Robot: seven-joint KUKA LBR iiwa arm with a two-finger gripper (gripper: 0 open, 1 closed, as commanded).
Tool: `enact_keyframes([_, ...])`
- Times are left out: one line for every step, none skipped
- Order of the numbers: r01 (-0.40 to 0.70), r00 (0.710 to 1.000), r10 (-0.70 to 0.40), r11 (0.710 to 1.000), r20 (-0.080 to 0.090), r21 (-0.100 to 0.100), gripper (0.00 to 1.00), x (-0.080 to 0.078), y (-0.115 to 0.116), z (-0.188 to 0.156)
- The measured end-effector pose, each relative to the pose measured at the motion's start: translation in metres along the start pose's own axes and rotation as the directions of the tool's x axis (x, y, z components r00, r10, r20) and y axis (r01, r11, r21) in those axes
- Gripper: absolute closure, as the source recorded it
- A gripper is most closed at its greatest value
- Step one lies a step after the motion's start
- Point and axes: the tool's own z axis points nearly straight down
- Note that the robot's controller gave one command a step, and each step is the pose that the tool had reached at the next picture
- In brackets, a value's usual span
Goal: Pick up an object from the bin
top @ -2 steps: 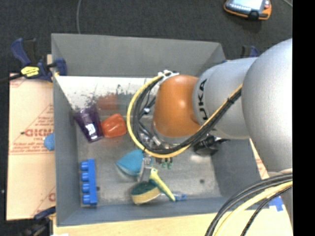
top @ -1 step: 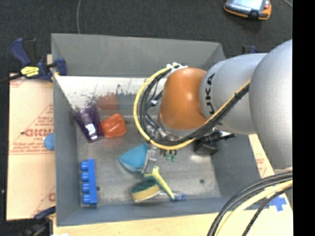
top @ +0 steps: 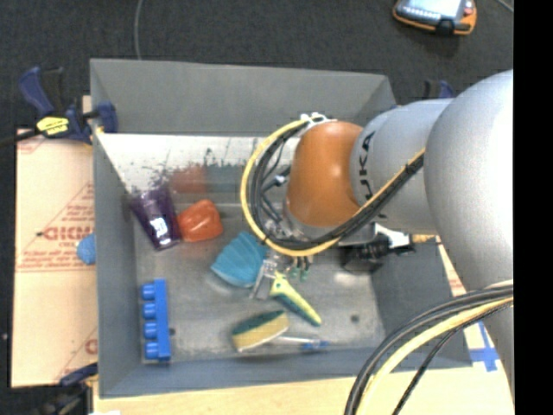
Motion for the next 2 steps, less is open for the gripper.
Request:
enact_keyframes([0.037, 0.999, -0.037, 0.999, 0.008, -0.002, 0.0, 0.032, 0.025, 0.023])
enact_keyframes([0.012, 1.0, -0.012, 1.0, 0.01, 0.003, 0.0, 0.002, 0.002, 0.025])
